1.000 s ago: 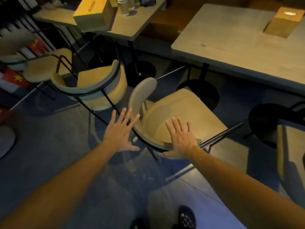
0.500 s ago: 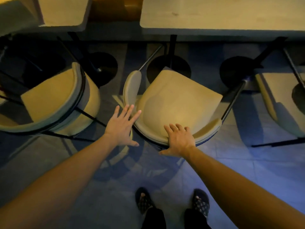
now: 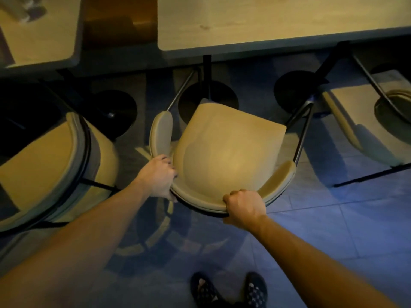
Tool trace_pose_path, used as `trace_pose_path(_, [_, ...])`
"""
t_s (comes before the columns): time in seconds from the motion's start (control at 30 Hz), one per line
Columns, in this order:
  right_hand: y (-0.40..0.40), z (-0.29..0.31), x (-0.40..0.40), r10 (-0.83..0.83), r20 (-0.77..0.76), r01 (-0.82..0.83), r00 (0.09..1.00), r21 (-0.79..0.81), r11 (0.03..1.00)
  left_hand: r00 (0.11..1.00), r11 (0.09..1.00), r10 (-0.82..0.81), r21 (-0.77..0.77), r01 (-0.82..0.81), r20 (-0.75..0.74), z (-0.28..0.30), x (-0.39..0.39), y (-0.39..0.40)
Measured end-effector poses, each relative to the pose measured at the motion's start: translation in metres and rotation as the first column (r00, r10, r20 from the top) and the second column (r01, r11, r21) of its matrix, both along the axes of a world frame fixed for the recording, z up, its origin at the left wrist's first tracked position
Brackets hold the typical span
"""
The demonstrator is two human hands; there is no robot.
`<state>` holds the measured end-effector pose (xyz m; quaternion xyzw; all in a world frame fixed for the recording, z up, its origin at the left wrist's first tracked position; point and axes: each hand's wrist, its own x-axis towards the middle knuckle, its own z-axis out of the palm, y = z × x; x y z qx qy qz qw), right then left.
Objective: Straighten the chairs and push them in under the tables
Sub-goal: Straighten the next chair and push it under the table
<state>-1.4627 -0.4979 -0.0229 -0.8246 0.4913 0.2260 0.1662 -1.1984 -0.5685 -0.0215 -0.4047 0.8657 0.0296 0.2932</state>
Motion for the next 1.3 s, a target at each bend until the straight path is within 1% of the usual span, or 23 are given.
trace_pose_path(0.2, [-0.002, 0.005, -0.012, 0.055, 0.001, -0.055, 0.999, 0.001, 0.999, 0.995, 0.995, 0.085, -0.052, -0.082, 0.058, 0.006, -0.016, 0.012])
trace_pose_path(0.3, [-0.01, 0.007, -0.036, 0.098, -0.026, -0.098, 0.995, 0.015, 0.995, 0.986, 0.987, 0.152, -0.063, -0.148, 0.063, 0.009, -0.038, 0.033])
trace_pose_path(0.37, [-0.021, 0.007, -0.058, 0.137, -0.061, -0.136, 0.989, 0.013, 0.991, 0.972, 0.97, 0.237, -0.062, -0.236, 0.008, 0.007, -0.06, 0.051])
trace_pose_path(0.43, [-0.032, 0.008, -0.077, 0.176, -0.095, -0.178, 0.98, -0.011, 0.984, 0.928, 0.928, 0.366, -0.047, -0.37, -0.076, 0.002, -0.081, 0.068])
trace_pose_path(0.5, [-0.038, 0.007, -0.091, 0.211, -0.119, -0.216, 0.97, -0.037, 0.976, 0.885, 0.895, 0.437, -0.024, -0.446, -0.16, -0.004, -0.095, 0.079])
trace_pose_path(0.6, [-0.037, 0.01, -0.097, 0.223, -0.138, -0.233, 0.965, -0.06, 0.971, 0.853, 0.888, 0.421, -0.051, -0.457, -0.309, -0.01, -0.096, 0.089])
trace_pose_path(0.67, [-0.034, 0.012, -0.095, 0.204, -0.121, -0.213, 0.971, -0.067, 0.975, 0.843, 0.887, 0.403, -0.076, -0.456, -0.358, -0.009, -0.088, 0.09])
trace_pose_path(0.8, [-0.034, 0.003, -0.09, 0.182, -0.072, -0.188, 0.981, -0.085, 0.978, 0.861, 0.901, 0.398, -0.04, -0.432, -0.317, -0.015, -0.075, 0.08])
trace_pose_path(0.9, [-0.046, 0.002, -0.093, 0.222, -0.128, -0.225, 0.967, -0.008, 0.974, 0.904, 0.928, 0.324, -0.094, -0.361, -0.278, -0.015, -0.076, 0.07])
trace_pose_path(0.97, [-0.059, 0.004, -0.098, 0.245, -0.132, -0.247, 0.96, 0.008, 0.969, 0.921, 0.934, 0.302, -0.116, -0.338, -0.246, -0.014, -0.08, 0.061])
trace_pose_path(1.07, [-0.088, 0.006, -0.104, 0.245, -0.15, -0.25, 0.958, -0.013, 0.968, 0.916, 0.924, 0.308, -0.149, -0.352, -0.255, -0.012, -0.091, 0.037])
trace_pose_path(1.3, [-0.139, 0.005, -0.112, 0.251, -0.178, -0.261, 0.951, -0.036, 0.965, 0.91, 0.913, 0.348, -0.138, -0.384, -0.226, -0.012, -0.102, -0.01])
